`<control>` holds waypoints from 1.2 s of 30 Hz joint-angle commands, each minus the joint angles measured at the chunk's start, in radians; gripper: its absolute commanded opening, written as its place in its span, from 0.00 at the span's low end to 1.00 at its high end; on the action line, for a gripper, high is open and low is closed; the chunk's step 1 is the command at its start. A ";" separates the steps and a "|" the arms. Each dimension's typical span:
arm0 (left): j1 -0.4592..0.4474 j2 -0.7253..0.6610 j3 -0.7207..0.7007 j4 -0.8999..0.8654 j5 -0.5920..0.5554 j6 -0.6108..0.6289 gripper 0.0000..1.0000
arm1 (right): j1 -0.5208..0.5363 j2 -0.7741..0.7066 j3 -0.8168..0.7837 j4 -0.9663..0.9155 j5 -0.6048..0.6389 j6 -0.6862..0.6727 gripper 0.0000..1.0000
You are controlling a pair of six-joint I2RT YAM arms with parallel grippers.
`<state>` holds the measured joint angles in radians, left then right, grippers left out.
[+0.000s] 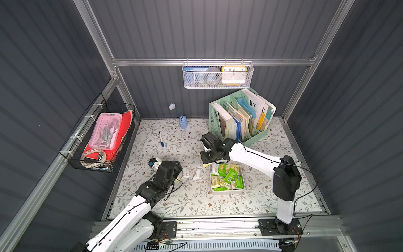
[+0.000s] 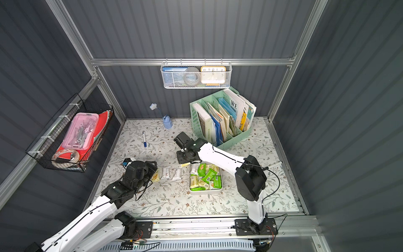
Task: Take the cookies out of the storage box
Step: Place the cookie at the center of the board.
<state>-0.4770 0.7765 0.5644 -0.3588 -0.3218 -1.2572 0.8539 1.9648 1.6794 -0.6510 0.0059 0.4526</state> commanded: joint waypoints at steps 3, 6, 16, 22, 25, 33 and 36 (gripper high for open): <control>0.009 -0.025 -0.004 -0.103 -0.071 0.024 0.59 | 0.010 0.147 0.145 -0.003 0.015 0.068 0.30; 0.011 -0.033 0.000 -0.125 -0.088 0.029 0.59 | 0.010 0.231 0.234 -0.003 0.062 0.096 0.30; 0.013 -0.030 0.019 -0.164 -0.126 0.061 0.59 | -0.001 0.487 0.506 -0.091 0.168 0.183 0.30; 0.012 -0.016 -0.002 -0.143 -0.102 0.048 0.58 | -0.004 0.539 0.533 -0.117 0.174 0.214 0.30; 0.012 -0.010 -0.009 -0.133 -0.088 0.040 0.58 | -0.004 0.542 0.527 -0.123 0.177 0.219 0.36; 0.012 0.002 0.020 -0.128 -0.057 0.070 0.58 | -0.003 0.436 0.519 -0.136 0.156 0.189 0.61; 0.013 0.017 0.046 -0.118 -0.030 0.103 0.58 | -0.003 0.327 0.442 -0.103 0.152 0.172 0.62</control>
<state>-0.4713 0.7818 0.5716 -0.4885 -0.3805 -1.2053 0.8520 2.4237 2.1601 -0.7570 0.1539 0.6460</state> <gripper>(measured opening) 0.584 0.615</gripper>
